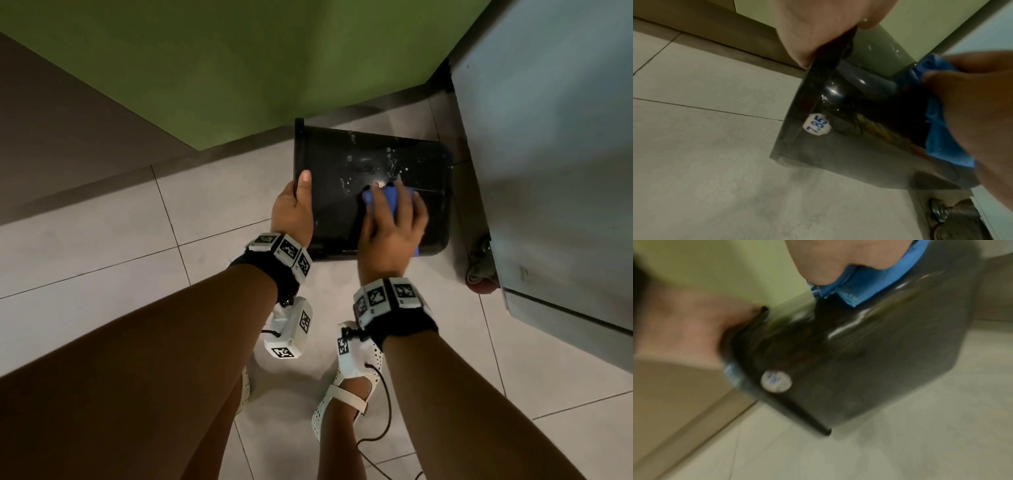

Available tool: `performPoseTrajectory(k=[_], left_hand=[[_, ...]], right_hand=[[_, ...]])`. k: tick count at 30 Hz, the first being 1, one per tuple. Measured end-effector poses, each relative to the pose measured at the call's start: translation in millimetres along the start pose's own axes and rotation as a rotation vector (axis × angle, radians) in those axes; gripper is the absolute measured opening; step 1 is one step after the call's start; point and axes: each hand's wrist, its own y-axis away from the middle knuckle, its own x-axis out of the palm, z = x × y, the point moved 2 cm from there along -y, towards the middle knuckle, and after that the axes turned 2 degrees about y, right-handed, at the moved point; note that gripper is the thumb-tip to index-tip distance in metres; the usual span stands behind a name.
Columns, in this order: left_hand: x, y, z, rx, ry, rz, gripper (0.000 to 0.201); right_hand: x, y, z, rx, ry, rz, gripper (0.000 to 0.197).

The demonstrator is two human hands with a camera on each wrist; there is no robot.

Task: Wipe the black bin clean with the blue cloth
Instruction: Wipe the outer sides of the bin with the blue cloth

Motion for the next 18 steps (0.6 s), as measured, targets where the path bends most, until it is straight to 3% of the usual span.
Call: performPoseTrajectory(k=[3,5,6,9,12,15,18], left_hand=[[1,2,3,-0.004,-0.006,0.01,0.046],[0,2,5,0.006,-0.004,0.014,0.046],[-1,2,5,0.017,-0.012,0.019,0.046],[-1,4,2,0.025,-0.011,0.029,0.047],[0,7,1,0.002,0.012,0.033,0.047],[-1,7,0,0.008,0.003,0.026,0.047],[0,4,1,0.029,0.019,0.012,0.046]], right_hand=[[11,17,14,-0.273,0.035,0.076,0.043],[10,13,2,-0.333,0.042,0.089,0.041],[6,8,-11,-0.26,-0.001,0.08,0.04],[-10,-13,-57,0.156,-0.133,0.002,0.041],[-16,-17,-73,0.319,-0.136,-0.034,0.042],[-6,0,-50,0.185,-0.058,-0.084,0.042],[10,29,-4,-0.104,-0.022,-0.044,0.046]])
